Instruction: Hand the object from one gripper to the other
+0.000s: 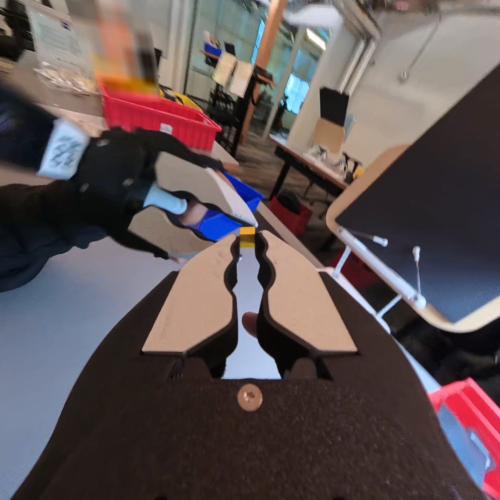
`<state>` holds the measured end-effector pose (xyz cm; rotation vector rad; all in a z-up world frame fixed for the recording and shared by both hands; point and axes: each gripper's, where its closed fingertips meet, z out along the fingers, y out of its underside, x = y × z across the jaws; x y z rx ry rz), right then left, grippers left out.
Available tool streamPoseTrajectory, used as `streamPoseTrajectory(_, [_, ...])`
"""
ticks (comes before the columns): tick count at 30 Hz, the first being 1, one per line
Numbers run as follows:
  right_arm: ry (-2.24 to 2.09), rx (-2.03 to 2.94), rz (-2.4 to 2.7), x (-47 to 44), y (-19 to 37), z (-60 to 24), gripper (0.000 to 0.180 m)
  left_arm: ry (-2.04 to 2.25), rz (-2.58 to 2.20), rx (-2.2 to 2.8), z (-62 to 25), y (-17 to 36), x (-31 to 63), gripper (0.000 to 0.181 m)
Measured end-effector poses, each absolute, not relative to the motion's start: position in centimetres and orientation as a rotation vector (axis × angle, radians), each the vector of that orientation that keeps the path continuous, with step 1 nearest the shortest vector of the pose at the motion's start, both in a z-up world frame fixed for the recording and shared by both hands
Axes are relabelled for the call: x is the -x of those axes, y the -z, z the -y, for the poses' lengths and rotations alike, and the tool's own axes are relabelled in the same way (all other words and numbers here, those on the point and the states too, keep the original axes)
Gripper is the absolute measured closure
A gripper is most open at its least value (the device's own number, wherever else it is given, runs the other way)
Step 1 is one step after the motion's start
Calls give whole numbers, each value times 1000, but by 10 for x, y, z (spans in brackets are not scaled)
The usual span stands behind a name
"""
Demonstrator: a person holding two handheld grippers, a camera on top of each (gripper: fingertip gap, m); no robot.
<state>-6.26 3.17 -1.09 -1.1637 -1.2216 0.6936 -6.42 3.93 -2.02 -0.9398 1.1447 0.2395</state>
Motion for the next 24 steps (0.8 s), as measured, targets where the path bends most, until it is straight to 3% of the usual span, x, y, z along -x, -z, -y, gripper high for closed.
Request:
streamPoseTrajectory(6, [-620, 750, 1323, 47, -9, 2, 169, 1068, -896, 1187, -8, -7, 59, 155])
streamPoseTrajectory(9, [-483, 662, 1349, 46, -8, 5, 169, 1400, -795, 1230, -4, -12, 59, 158])
streamPoseTrajectory(17, [-222, 556, 1437, 55, 5, 8, 169, 1528, -881, 1317, 8, 4, 43, 158])
streamPoseTrajectory(24, [-168, 595, 1442, 57, 9, 2, 168, 1317, -963, 1305, 5, 8, 43, 169])
